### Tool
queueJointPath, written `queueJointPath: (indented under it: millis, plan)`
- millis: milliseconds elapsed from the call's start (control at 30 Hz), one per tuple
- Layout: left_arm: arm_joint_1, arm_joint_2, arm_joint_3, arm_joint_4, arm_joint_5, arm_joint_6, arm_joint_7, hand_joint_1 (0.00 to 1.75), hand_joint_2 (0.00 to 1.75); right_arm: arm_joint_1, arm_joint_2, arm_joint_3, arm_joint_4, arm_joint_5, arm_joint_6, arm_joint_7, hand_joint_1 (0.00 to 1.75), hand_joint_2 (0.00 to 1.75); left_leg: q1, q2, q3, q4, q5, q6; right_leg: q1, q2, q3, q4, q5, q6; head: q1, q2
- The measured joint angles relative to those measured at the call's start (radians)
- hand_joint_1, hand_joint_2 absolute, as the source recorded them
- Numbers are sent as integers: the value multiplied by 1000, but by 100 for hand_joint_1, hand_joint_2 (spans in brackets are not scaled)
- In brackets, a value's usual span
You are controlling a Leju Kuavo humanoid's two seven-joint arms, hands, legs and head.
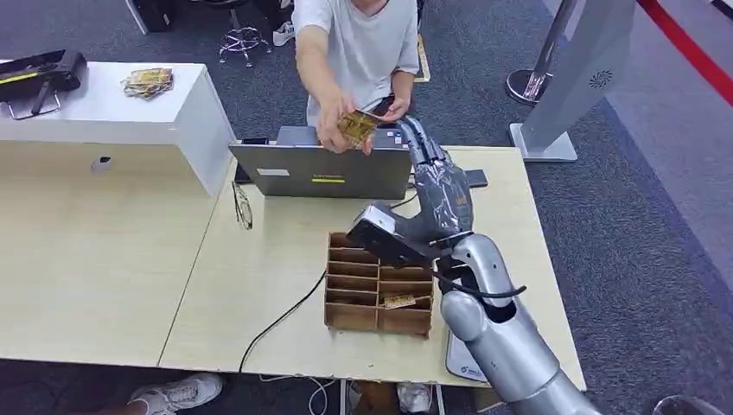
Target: Pass the card to the sensor for recognition and then transmit it.
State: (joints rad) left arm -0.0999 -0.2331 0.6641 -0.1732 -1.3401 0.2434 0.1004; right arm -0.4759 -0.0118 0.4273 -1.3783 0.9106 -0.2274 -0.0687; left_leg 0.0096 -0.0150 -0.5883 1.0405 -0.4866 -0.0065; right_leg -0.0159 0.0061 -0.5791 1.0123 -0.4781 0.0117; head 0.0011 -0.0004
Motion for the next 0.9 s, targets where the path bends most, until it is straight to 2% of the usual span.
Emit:
queueJointPath:
  millis: [233,400,600,900]
  plan:
    - [12,1,1,0,15,5,34,0,0,53,-2,4,-51,-3,-18,-21,0,175,0,0,0,0,0,0,0,0,0,0,0,0,0,0]
    - [21,2,8,0,41,2,10,0,0,88,-11,4,-92,-22,-37,-42,0,175,0,0,0,0,0,0,0,0,0,0,0,0,0,0]
    - [24,2,19,0,57,15,13,0,0,153,-27,3,-153,-42,-63,-76,0,175,0,0,0,0,0,0,0,0,0,0,0,0,0,0]
    - [27,3,31,0,41,21,10,0,0,215,-42,3,-223,-29,-89,-85,0,175,0,0,0,0,0,0,0,0,0,0,0,0,0,0]
